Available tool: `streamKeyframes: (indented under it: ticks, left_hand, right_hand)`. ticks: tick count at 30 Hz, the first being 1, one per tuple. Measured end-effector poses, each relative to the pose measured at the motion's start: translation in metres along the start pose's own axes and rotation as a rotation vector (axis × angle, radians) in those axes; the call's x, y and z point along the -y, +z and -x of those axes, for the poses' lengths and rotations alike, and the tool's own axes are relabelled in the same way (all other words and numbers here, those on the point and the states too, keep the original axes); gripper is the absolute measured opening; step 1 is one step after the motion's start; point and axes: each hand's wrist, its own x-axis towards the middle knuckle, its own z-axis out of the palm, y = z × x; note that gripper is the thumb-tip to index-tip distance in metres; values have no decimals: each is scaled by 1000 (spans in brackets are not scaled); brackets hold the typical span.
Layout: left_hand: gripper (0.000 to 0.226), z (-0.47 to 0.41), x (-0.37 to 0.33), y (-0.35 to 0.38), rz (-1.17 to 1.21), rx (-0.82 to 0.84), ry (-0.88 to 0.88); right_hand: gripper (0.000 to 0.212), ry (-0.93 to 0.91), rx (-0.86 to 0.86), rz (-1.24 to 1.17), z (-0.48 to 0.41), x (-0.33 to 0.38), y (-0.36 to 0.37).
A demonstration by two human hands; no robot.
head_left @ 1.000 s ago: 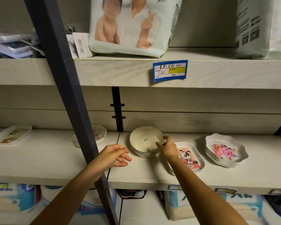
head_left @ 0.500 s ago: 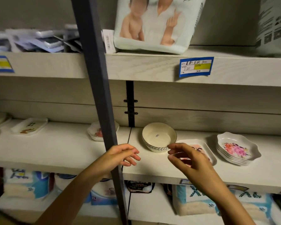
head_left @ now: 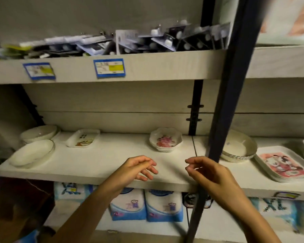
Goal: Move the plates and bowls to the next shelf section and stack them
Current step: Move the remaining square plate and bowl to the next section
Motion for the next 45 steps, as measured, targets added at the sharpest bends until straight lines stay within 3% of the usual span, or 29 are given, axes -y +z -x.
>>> streamKeyframes:
  ticks: [16, 26, 29, 32, 34, 37, 41, 45]
  left_hand:
    - [24, 36, 69, -196, 80, -211, -154]
    - [20, 47, 125, -357, 38, -193, -233]
    - [14, 53, 150, -421, 75, -357, -320]
    - [38, 44, 183, -478, -35, -644, -459]
    - [58, 34, 196, -495, -107, -706, -501]
    - [67, 20, 211, -509, -244, -734, -523]
    - [62, 10, 224, -523, -402, -729, -613]
    - [32, 11, 234, -527, -296, -607, -627]
  right_hand:
    - [15, -12, 83, 90, -80, 55, 156]
    - [14, 42, 33, 88, -135, 93, 317]
    - [15, 71, 46, 87, -149, 108, 367]
    - [16, 98, 51, 107, -160, 118, 401]
    - [16, 109, 64, 114, -165, 120, 413]
    - [15, 135, 74, 132, -170, 122, 430]
    - [16, 175, 91, 161, -172, 122, 442]
    - [12, 232, 131, 172, -172, 121, 450]
